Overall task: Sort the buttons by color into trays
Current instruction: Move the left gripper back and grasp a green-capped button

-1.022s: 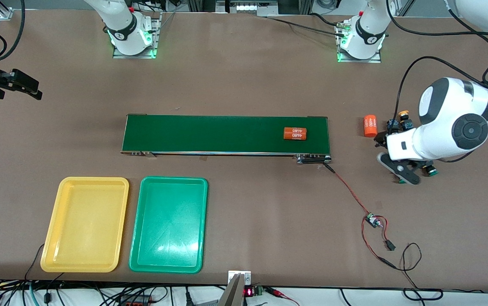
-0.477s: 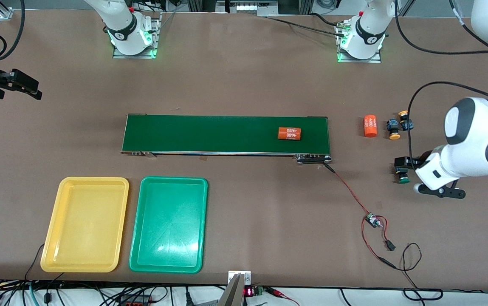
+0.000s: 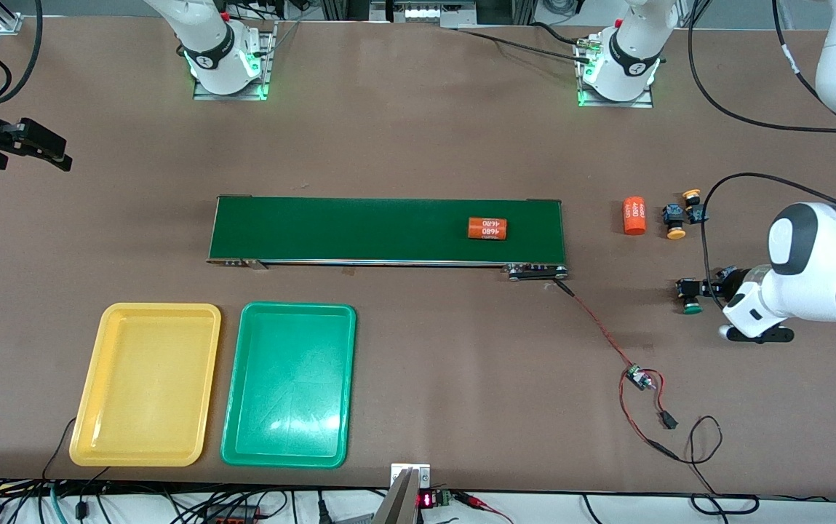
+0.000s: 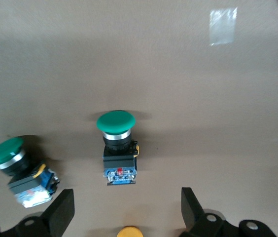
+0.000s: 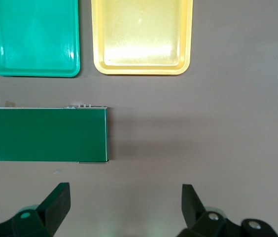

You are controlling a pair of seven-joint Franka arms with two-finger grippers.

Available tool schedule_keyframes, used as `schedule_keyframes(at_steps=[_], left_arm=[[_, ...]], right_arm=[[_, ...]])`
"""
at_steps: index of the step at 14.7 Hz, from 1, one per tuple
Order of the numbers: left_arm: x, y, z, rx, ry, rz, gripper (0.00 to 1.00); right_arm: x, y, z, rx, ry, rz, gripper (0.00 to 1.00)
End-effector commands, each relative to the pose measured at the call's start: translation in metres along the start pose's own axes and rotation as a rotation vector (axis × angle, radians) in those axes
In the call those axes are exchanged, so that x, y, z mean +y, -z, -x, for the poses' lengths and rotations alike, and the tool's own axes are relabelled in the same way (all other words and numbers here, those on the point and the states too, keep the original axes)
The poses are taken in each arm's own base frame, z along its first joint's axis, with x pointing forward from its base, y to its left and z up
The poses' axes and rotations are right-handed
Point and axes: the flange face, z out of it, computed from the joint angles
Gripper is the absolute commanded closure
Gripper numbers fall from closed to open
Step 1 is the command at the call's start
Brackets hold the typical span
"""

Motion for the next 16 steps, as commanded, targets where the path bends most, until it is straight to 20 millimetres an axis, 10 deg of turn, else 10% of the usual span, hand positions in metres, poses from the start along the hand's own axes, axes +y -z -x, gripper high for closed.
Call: schedule_keyframes(at_steps=[1, 7, 10, 14, 16], left_arm=[[-0.002, -0.022, -0.004, 0.005, 0.004, -0.008, 0.12], [-0.014, -0.050, -0.009, 0.001, -0.010, -0.043, 0.24], [-0.007, -0.058, -0.005, -0.027, -0.012, -0.039, 0.69], [0.006, -0.031, -0.001, -0.023, -0.051, -0.055, 0.71], [0.050, -0.002, 0.009, -0.054, -0.089, -0.040, 0.70]], right_arm=[[0.002, 0.004, 0.004, 0.009, 0.008, 0.005, 0.00], [0.002, 0.004, 0.004, 0.009, 0.008, 0.005, 0.00], [0.002, 0.004, 0.004, 0.009, 0.008, 0.005, 0.00], [0.002, 0.004, 0.004, 0.009, 0.008, 0.005, 0.00], [0.002, 0.004, 0.004, 0.009, 0.008, 0.005, 0.00]])
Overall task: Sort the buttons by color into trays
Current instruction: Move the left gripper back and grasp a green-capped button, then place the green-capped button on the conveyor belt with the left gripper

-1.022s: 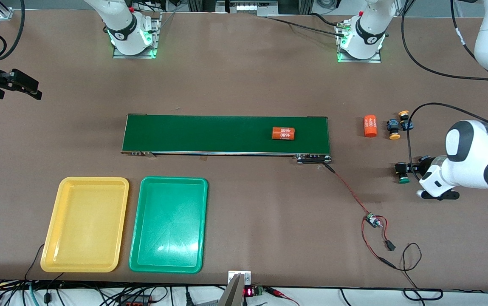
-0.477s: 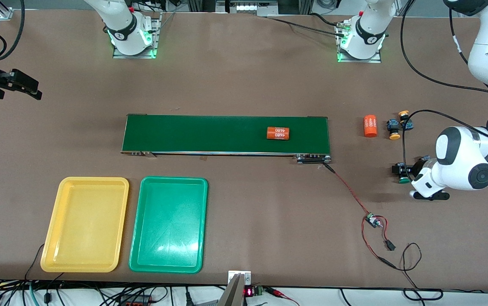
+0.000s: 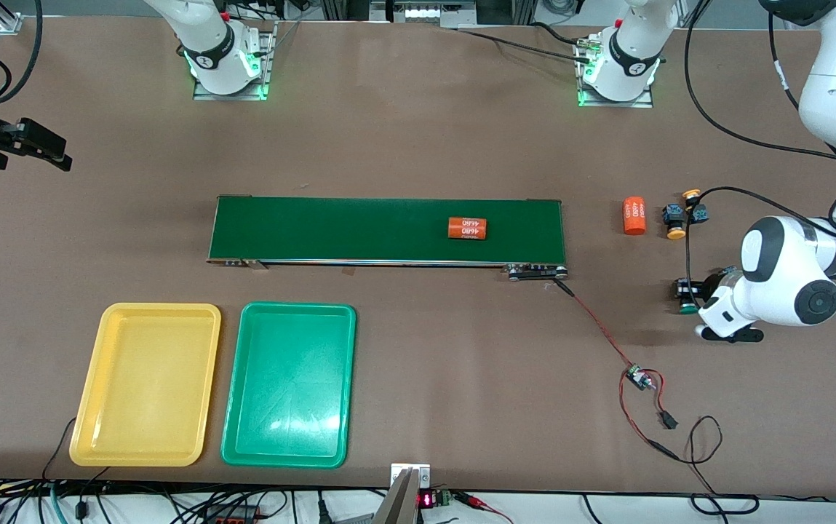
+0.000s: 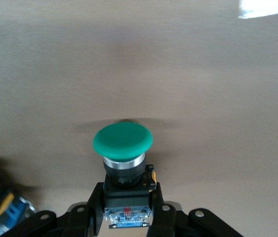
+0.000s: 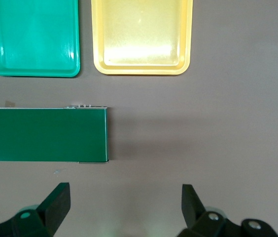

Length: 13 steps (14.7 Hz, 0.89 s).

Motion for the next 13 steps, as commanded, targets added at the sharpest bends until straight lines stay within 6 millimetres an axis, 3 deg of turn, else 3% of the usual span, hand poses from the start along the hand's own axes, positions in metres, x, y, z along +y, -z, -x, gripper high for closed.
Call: schedule_keyframes(at_steps=[1, 3, 8, 11, 13], left_arm=[[0.049, 0.050, 0.019, -0.030, -0.045, -0.026, 0.70], [0.083, 0.070, 0.033, -0.065, -0.069, -0.001, 0.70], [0.216, 0.089, 0.068, -0.149, -0.077, 0.061, 0.71], [0.284, 0.072, 0.085, -0.160, -0.092, 0.030, 0.71], [0.319, 0.044, 0.098, -0.147, -0.049, 0.014, 0.71]], right_arm=[[0.002, 0.004, 0.004, 0.009, 0.008, 0.005, 0.00], [0.002, 0.004, 0.004, 0.009, 0.008, 0.005, 0.00], [0.003, 0.003, 0.004, 0.007, 0.006, 0.005, 0.00], [0.003, 0.003, 0.004, 0.006, 0.005, 0.005, 0.00], [0.003, 0.003, 0.004, 0.006, 0.005, 0.005, 0.00]])
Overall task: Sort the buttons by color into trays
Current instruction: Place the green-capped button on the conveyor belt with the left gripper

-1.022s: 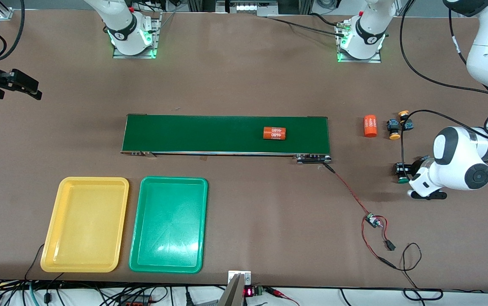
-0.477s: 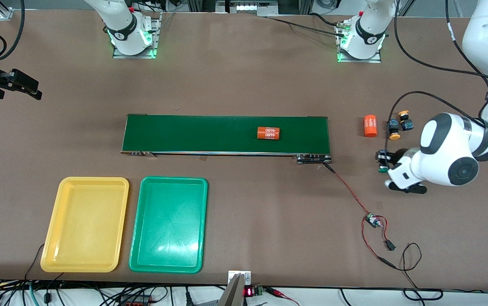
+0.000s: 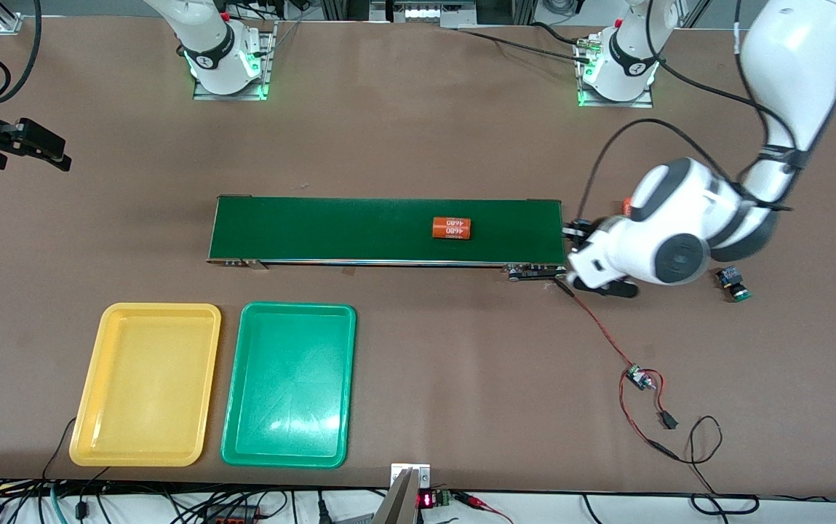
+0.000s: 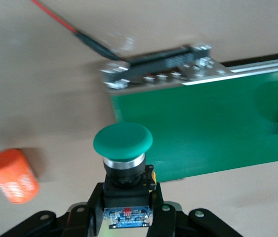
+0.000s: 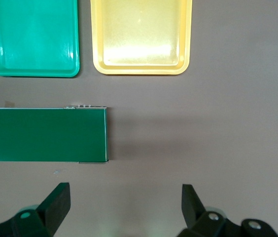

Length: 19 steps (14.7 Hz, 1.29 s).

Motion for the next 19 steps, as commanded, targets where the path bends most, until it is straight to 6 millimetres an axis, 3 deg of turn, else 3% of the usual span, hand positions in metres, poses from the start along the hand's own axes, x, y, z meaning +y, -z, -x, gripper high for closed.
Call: schedule_keyframes(at_steps=[1, 3, 6, 7, 9, 12, 15, 17, 18, 19], left_arm=[[0.035, -0.043, 0.008, 0.017, 0.039, -0.004, 0.71], [0.050, -0.066, 0.011, 0.051, 0.029, 0.011, 0.71], [0.062, -0.072, 0.014, 0.052, 0.017, 0.006, 0.69], [0.062, -0.073, 0.014, 0.052, 0.038, 0.004, 0.60], [0.058, -0.072, 0.012, 0.050, 0.073, 0.004, 0.00], [0.052, -0.050, 0.011, 0.066, 0.119, 0.006, 0.00], [0.030, 0.002, 0.003, 0.056, 0.165, -0.009, 0.00], [-0.006, 0.034, -0.008, 0.079, 0.224, 0.004, 0.00], [-0.037, 0.042, -0.016, 0.102, 0.263, -0.017, 0.00], [-0.055, 0.043, -0.020, 0.122, 0.278, -0.060, 0.00]], right_arm=[[0.001, 0.004, 0.004, 0.008, 0.009, 0.004, 0.00], [0.002, 0.003, 0.004, 0.006, 0.007, 0.005, 0.00], [0.001, 0.003, 0.004, 0.006, 0.009, 0.004, 0.00], [0.002, 0.003, 0.004, 0.006, 0.007, 0.005, 0.00], [0.001, 0.003, 0.004, 0.006, 0.009, 0.005, 0.00], [0.001, 0.003, 0.003, 0.008, 0.009, 0.007, 0.00], [0.000, 0.003, 0.003, 0.008, 0.011, 0.007, 0.00], [-0.001, 0.003, 0.003, 0.009, 0.011, 0.004, 0.00], [0.000, 0.003, 0.002, 0.011, 0.011, 0.006, 0.00], [0.000, 0.002, 0.002, 0.012, 0.011, 0.006, 0.00]])
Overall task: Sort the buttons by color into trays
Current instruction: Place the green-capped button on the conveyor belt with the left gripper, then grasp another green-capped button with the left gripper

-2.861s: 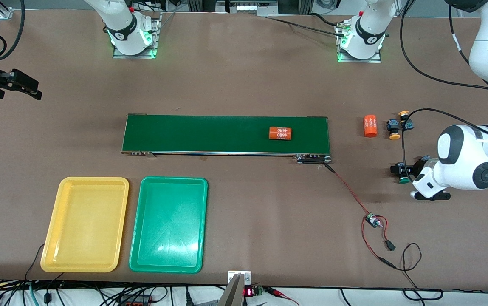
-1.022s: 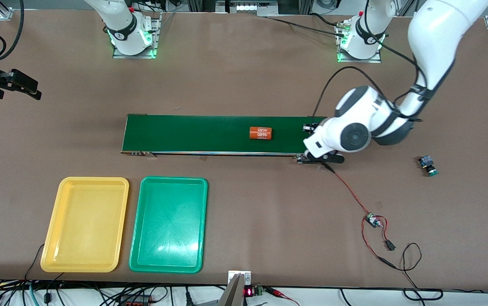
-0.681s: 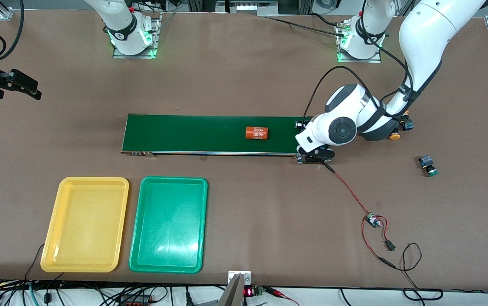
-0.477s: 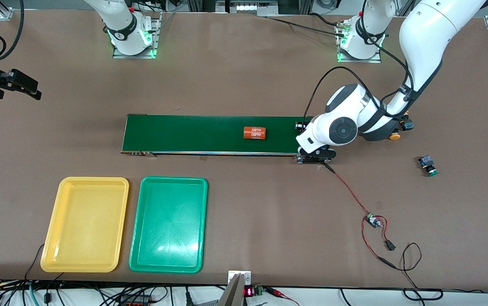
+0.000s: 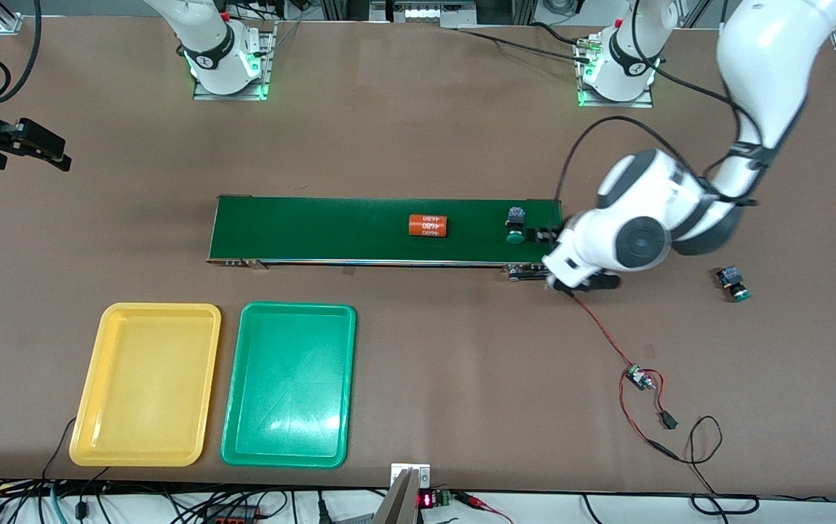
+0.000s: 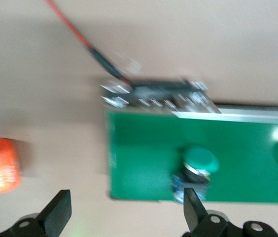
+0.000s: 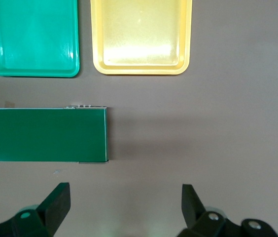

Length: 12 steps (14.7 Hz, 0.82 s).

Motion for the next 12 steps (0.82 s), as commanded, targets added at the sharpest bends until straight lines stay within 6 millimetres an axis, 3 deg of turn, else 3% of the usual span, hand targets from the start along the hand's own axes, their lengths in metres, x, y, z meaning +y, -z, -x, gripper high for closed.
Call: schedule_keyframes(at_steps=[1, 6, 10, 12], left_arm=[[-0.060, 0.009, -0.028, 0.051, 0.071, -0.094, 0.00], [-0.195, -0.008, -0.084, 0.057, 0.272, -0.174, 0.00], [-0.282, -0.046, -0.098, -0.024, 0.279, -0.135, 0.00], [-0.317, -0.057, -0.100, -0.023, 0.204, -0.102, 0.00]], right_arm=[[0.000, 0.002, 0.003, 0.012, 0.010, 0.006, 0.00], [0.000, 0.001, 0.001, 0.023, 0.009, 0.006, 0.00], [0.002, 0.000, 0.001, 0.021, 0.006, 0.006, 0.00], [0.006, -0.001, 0.001, 0.018, -0.002, 0.005, 0.00]])
